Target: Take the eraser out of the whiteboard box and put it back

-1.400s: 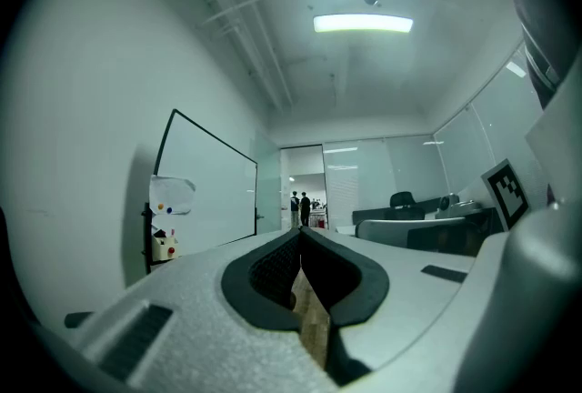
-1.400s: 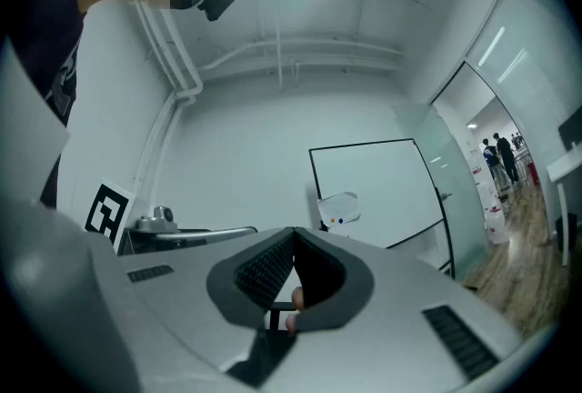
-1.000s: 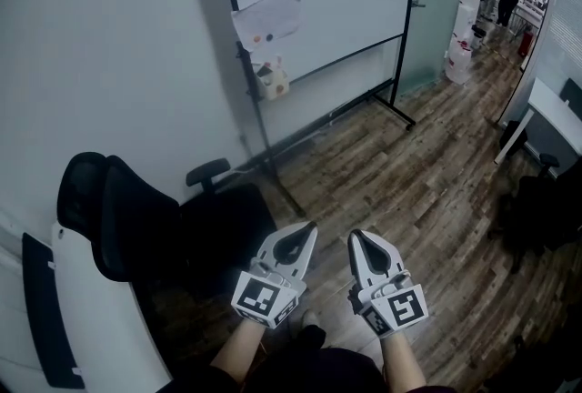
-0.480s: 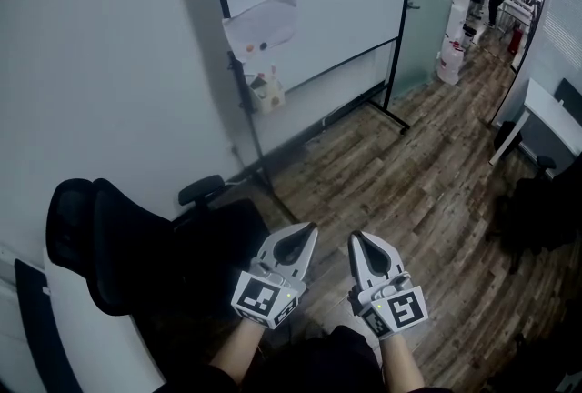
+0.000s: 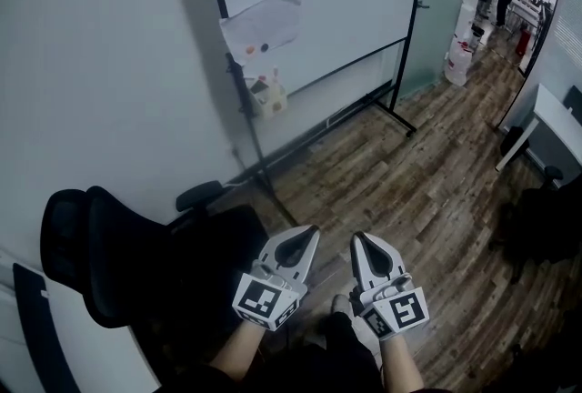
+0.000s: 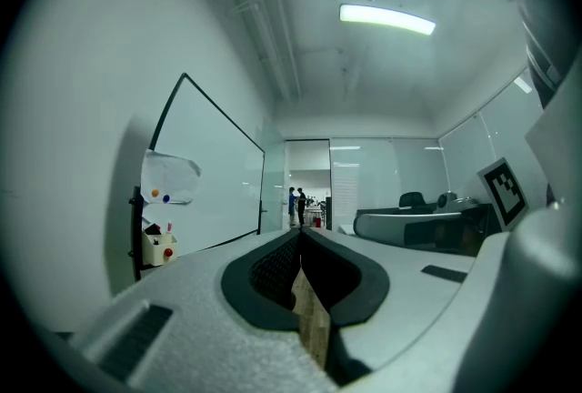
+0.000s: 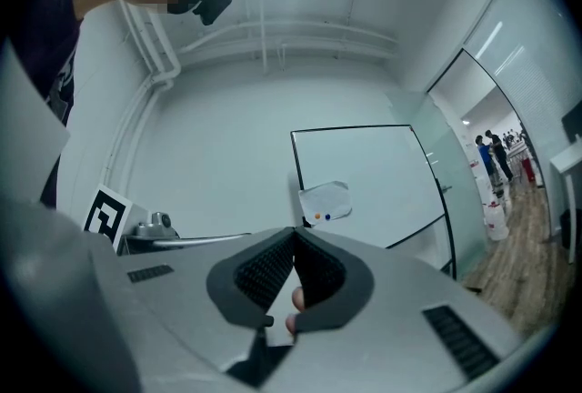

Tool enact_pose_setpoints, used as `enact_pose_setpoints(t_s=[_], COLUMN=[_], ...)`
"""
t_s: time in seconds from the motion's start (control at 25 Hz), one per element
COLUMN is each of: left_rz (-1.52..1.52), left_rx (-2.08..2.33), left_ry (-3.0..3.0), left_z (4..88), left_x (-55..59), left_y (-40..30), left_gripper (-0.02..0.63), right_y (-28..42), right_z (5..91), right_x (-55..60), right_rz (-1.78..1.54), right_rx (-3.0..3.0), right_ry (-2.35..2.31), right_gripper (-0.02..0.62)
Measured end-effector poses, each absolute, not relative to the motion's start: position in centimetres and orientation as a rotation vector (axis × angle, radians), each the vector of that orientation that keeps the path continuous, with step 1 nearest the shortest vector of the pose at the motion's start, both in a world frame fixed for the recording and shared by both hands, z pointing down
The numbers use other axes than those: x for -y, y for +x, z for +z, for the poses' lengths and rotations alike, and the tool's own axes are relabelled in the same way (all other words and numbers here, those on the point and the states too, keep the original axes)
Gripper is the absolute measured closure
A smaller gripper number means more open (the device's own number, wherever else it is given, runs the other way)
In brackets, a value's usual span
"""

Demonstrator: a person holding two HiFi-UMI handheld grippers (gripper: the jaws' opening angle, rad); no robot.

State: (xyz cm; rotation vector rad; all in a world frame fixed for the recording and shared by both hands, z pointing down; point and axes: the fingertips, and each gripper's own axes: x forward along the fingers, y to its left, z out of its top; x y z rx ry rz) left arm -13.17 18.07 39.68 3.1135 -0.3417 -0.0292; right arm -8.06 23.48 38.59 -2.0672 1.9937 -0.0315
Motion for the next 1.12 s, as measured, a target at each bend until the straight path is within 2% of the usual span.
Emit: enact_pose_setpoints(t_s=[0.52,1.12], left_rz=[-0.003,0.045], left_rx=[0.458,0.638], left_ry=[3.118,3.083], left_z=[39.1,40.5], left_x=[-13.3,-9.6], left_y=[-6.6,-0.3], left_gripper=[0.601,0.601], right_y=[-1.3,5.9], right_z=[36.8,40.0], right_x=[-18.0,-14.1], right_rz=[0.009,-0.099], right_rx=[-2.037,-2.182], right_ry=[-1.916,-1.861], right_gripper=[0.592,0.592])
